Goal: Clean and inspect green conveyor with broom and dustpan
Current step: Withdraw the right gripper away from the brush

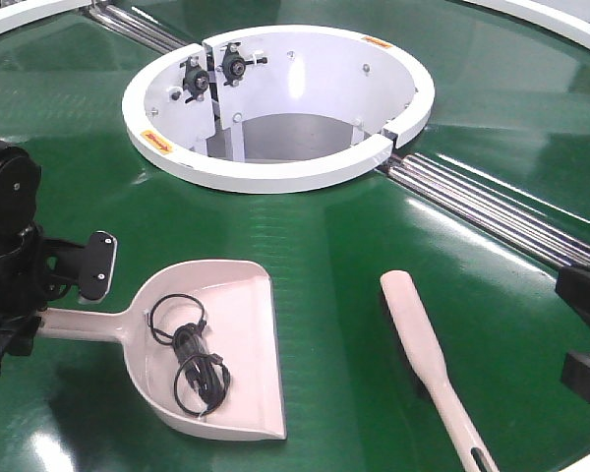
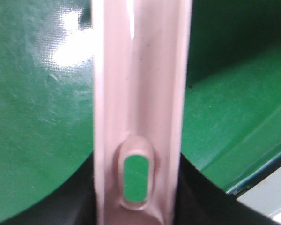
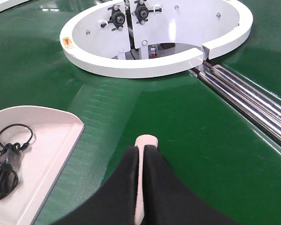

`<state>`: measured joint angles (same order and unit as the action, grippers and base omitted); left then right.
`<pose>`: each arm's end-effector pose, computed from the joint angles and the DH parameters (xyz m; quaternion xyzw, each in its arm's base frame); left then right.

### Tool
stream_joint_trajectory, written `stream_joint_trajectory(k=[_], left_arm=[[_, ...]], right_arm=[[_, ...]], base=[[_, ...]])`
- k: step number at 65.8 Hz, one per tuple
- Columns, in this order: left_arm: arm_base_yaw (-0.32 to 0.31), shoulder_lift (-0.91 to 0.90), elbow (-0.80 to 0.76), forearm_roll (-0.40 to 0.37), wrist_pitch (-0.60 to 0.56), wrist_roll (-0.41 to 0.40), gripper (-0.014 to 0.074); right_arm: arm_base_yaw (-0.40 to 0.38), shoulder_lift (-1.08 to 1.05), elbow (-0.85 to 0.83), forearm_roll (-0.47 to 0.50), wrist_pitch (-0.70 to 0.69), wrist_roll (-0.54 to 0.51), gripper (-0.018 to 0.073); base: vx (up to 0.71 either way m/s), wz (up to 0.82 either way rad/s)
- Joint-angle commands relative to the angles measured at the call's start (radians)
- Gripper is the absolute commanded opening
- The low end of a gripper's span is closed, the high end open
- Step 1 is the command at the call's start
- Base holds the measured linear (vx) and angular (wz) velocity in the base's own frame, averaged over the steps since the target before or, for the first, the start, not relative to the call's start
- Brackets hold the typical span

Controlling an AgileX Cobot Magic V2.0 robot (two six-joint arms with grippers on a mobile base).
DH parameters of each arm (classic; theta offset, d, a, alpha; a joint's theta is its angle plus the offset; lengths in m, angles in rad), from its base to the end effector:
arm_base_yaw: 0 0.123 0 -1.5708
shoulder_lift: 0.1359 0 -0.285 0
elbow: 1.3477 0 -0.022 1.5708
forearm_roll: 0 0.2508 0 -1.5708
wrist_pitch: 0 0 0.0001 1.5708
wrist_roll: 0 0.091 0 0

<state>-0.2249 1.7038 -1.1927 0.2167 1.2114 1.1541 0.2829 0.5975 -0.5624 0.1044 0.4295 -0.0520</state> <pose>0.3045 -0.0509 0.2257 -0.6639 -0.7404 -0.0750 0.0734 0.1162 0.0379 0.3154 -0.1110 0.8190 0.1090 0.5523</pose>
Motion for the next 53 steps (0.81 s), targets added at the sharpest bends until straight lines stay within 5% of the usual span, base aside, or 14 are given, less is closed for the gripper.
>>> stream_joint_trajectory(k=[1,15,36,53], left_arm=[[-0.010,-0.036,-0.025,0.030,0.034,0.010,0.0030],[-0.010,-0.037,-0.025,0.043,0.033,0.004,0.0179],[-0.010,-0.038,-0.025,0.045,0.030,-0.142,0.0582],[-0.010,-0.088,-0.025,0.066,0.019,-0.185,0.0629]], right_arm=[[-0.006,0.001,-0.027,-0.003,-0.077,-0.006,-0.0010],[-0.006,0.001,-0.027,-0.003,-0.077,-0.007,-0.0010],[-0.006,0.001,-0.027,-0.003,-0.075,-0.007,-0.0010],[-0.006,0.001,-0.027,-0.003,-0.071,-0.007,-0.0010]], base=[[0.00,0.00],[0.00,0.00],[0.00,0.00],[0.00,0.00]])
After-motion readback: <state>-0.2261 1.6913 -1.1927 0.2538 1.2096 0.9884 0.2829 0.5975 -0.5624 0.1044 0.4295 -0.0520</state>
